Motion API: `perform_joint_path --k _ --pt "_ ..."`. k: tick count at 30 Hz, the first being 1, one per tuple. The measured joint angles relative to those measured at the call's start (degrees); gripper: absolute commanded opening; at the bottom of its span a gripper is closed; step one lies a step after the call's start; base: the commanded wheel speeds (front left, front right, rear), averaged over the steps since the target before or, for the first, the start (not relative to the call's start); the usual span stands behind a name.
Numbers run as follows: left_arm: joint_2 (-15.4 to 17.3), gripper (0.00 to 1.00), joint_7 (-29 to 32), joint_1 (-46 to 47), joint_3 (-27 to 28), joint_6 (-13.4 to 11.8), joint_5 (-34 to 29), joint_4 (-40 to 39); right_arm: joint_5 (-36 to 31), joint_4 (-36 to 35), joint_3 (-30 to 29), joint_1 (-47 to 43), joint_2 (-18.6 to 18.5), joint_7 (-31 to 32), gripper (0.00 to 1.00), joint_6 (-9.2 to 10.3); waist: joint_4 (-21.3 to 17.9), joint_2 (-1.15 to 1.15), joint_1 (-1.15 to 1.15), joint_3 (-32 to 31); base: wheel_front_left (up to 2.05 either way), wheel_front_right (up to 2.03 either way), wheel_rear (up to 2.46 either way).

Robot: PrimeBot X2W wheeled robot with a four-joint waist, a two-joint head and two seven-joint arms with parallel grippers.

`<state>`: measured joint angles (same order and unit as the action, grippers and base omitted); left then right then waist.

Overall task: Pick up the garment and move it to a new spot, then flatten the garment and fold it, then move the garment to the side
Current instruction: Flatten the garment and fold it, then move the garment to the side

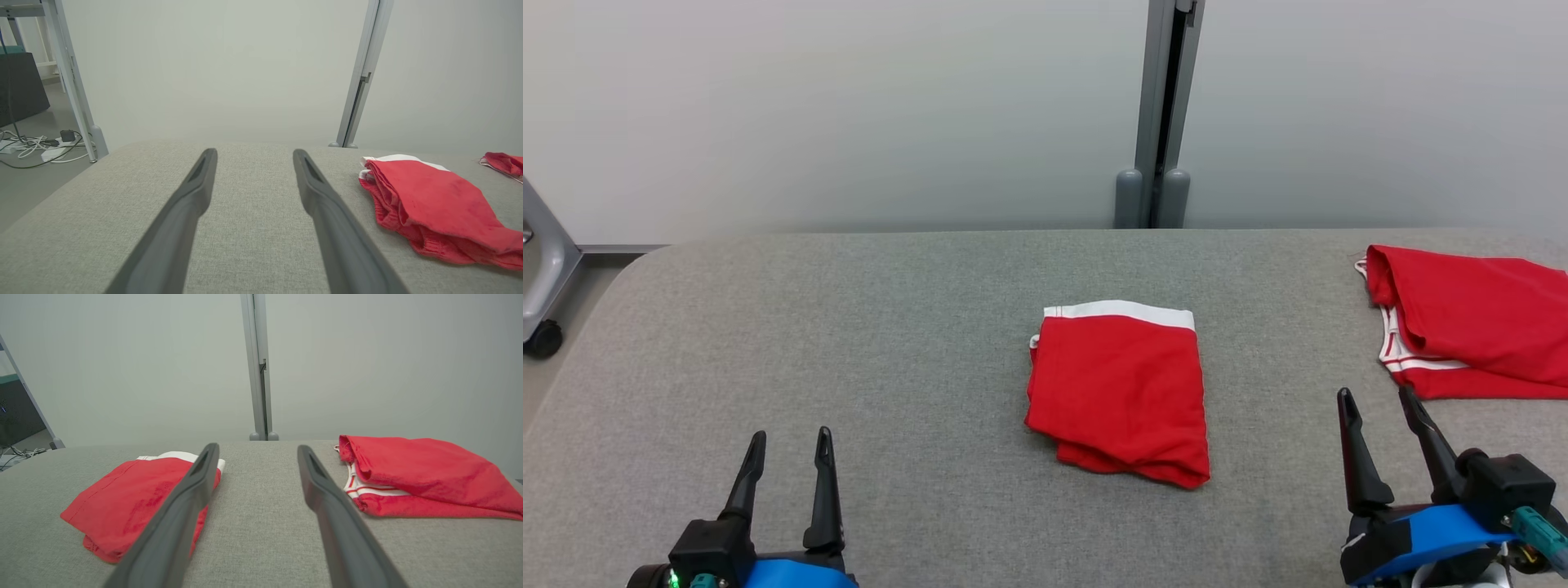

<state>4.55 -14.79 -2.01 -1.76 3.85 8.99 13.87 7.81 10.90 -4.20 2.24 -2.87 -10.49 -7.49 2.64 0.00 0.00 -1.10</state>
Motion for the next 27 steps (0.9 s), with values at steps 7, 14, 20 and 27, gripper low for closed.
perform_joint_path --k 7,14,20,27 --pt "0.37 1.00 0.10 -0.02 -0.48 -0.35 0.00 0.19 -0.01 -1.57 -0.20 -1.12 0.01 1.78 1.00 0.00 0.33 0.00 0.00 -0.19 0.00 0.00 0.00" --pt "0.49 1.00 0.10 -0.02 -0.69 -0.56 0.16 0.24 -0.19 -1.97 -0.59 -1.34 0.01 2.11 1.00 0.00 0.44 0.00 0.00 -0.17 0.00 0.00 0.00" --pt "0.74 1.00 0.09 0.02 -0.74 -0.85 0.59 0.16 -0.19 -1.00 0.25 -0.18 0.01 2.38 1.00 0.00 0.52 0.00 0.00 0.23 0.00 0.00 0.00" --pt "0.65 1.00 0.08 1.77 -1.48 -0.86 0.90 -0.08 0.21 2.09 4.53 10.05 0.00 2.44 1.00 0.00 1.55 0.00 0.01 1.75 0.00 0.00 0.00"
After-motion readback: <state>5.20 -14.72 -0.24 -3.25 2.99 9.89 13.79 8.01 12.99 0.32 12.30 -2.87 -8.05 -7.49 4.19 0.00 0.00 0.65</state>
